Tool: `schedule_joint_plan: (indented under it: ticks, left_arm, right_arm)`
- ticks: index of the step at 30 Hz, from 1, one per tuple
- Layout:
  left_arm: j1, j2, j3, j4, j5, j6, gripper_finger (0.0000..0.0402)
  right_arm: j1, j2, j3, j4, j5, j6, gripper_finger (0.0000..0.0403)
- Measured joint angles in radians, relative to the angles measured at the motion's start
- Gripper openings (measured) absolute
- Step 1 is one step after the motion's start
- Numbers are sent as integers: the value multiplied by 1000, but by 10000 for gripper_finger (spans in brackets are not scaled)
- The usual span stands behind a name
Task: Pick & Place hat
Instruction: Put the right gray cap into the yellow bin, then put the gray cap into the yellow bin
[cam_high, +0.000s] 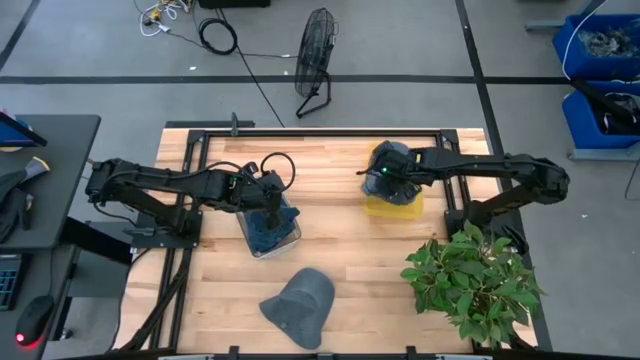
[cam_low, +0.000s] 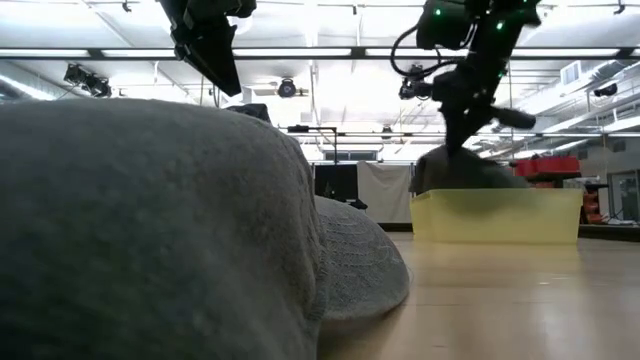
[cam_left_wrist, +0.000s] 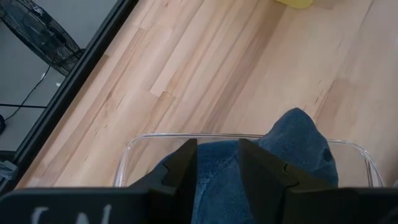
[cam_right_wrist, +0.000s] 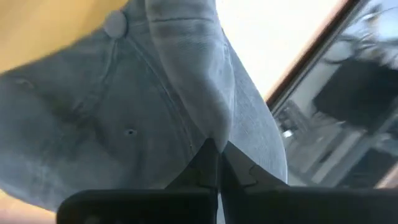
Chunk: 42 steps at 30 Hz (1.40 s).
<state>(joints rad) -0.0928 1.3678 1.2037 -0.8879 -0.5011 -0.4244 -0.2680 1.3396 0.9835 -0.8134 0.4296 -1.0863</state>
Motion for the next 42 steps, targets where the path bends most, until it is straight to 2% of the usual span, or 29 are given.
schedule_joint_plan:
  ticks: [4,10,17,21,25,31,42]
  left_arm:
    - [0,0,0,0,0,-8,122]
    - [0,0,0,0,0,-9,122]
    - [0,0,0,0,0,-9,122]
    - [0,0,0,0,0,-9,122]
    - [0,0,0,0,0,-9,122]
    - [0,0,0,0,0,-10,122]
    - [0,0,0,0,0,-10,122]
  right_arm:
    - [-16,0,-34,63,-2,-78,0]
    - [-39,0,-35,-74,4,-78,0]
    - [-39,-1,-36,-151,130,-102,0]
    - [-39,-1,-36,-156,133,-190,0]
    - [-39,-1,-36,-162,96,-291,0]
    - [-38,-1,-36,-141,-109,-277,0]
    - [-39,-1,-36,-31,-113,-60,52]
